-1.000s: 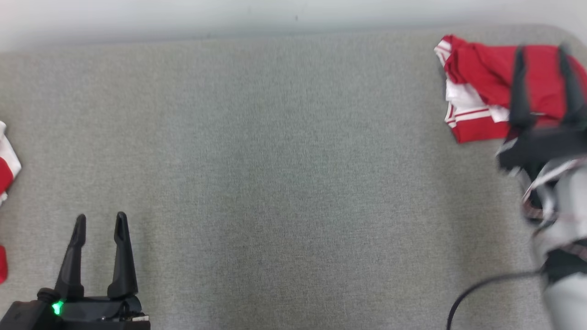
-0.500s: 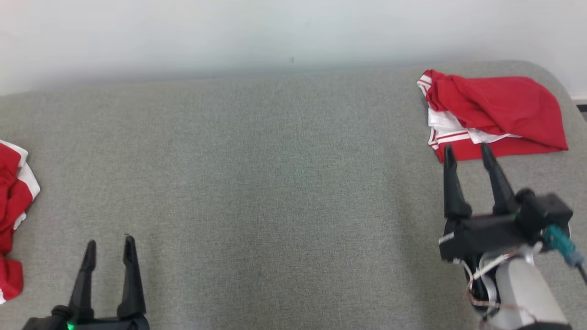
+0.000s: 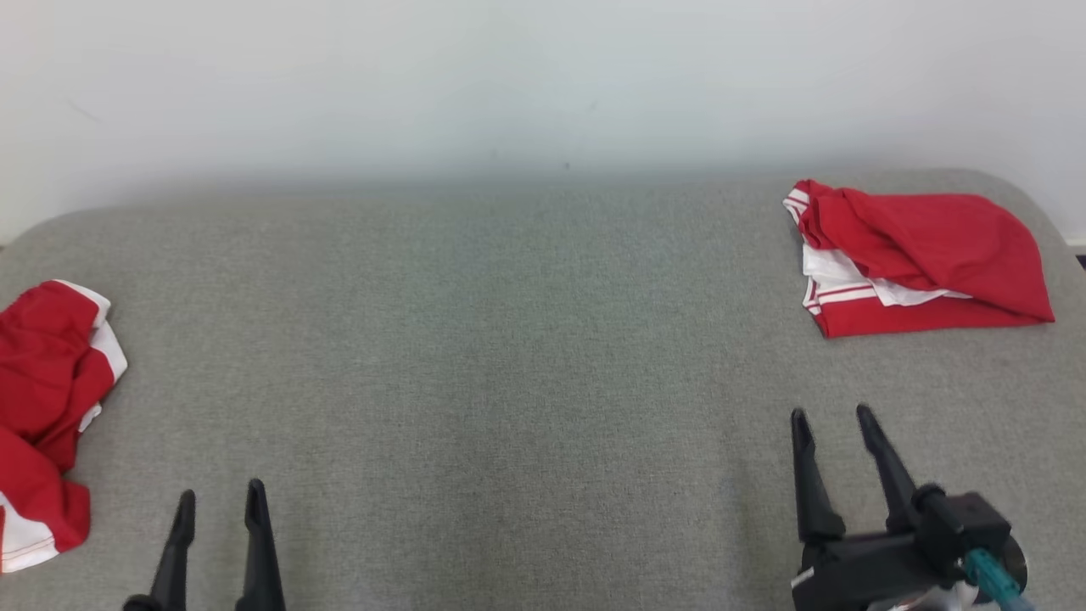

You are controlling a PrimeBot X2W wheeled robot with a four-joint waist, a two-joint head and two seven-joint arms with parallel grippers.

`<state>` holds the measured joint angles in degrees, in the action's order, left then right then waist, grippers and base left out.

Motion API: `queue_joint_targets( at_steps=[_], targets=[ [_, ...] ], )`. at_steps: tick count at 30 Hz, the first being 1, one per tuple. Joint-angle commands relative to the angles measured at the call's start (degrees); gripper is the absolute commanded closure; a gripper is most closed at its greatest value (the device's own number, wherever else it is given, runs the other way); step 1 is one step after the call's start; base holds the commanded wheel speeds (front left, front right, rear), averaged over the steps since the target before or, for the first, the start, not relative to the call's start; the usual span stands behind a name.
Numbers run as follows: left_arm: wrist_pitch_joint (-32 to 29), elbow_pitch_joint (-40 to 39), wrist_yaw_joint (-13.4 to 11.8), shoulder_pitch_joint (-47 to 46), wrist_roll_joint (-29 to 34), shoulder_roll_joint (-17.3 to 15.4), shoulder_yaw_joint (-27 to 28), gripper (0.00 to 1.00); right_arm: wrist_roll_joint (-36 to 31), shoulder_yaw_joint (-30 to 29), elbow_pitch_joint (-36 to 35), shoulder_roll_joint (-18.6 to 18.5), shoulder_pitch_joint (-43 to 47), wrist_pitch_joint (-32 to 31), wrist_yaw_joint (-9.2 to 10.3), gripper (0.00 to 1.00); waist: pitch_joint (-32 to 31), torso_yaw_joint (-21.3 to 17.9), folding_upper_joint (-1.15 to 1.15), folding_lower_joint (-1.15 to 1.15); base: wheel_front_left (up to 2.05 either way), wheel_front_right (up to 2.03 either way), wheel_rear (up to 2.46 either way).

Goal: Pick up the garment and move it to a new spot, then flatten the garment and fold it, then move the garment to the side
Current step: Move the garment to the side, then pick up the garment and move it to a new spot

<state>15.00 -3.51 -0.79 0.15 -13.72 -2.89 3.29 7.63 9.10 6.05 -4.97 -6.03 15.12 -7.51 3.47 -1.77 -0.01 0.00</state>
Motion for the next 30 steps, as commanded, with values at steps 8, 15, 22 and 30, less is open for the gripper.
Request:
queue_joint_targets(
  at_steps=[8,15,22,30],
  targets=[
    [0.22,4.4,-0.32,1.27,4.94,-0.03,-1.09,0.0,-1.53,-0.27,1.26,1.44,4.53,0.06,0.04,0.0,-2.61,1.43,0.01,0.0,0.0,0.0,0.0],
    [0.22,5.08,-0.35,1.35,5.31,-0.04,-0.75,0.0,-1.84,0.87,1.51,1.89,4.36,0.06,0.04,0.0,-3.0,1.52,0.01,0.0,0.0,0.0,0.0],
    [0.22,5.24,-0.87,1.07,6.33,-0.03,0.47,0.0,-2.65,1.02,1.81,2.01,3.97,0.06,0.04,0.0,-3.11,1.72,0.01,0.0,0.0,0.0,0.0],
    [0.22,5.08,-1.13,1.51,5.82,-0.03,0.47,0.0,-2.55,0.68,2.13,2.1,4.04,0.06,0.04,0.0,-3.22,1.75,0.01,0.0,0.0,0.0,0.0]
  ],
)
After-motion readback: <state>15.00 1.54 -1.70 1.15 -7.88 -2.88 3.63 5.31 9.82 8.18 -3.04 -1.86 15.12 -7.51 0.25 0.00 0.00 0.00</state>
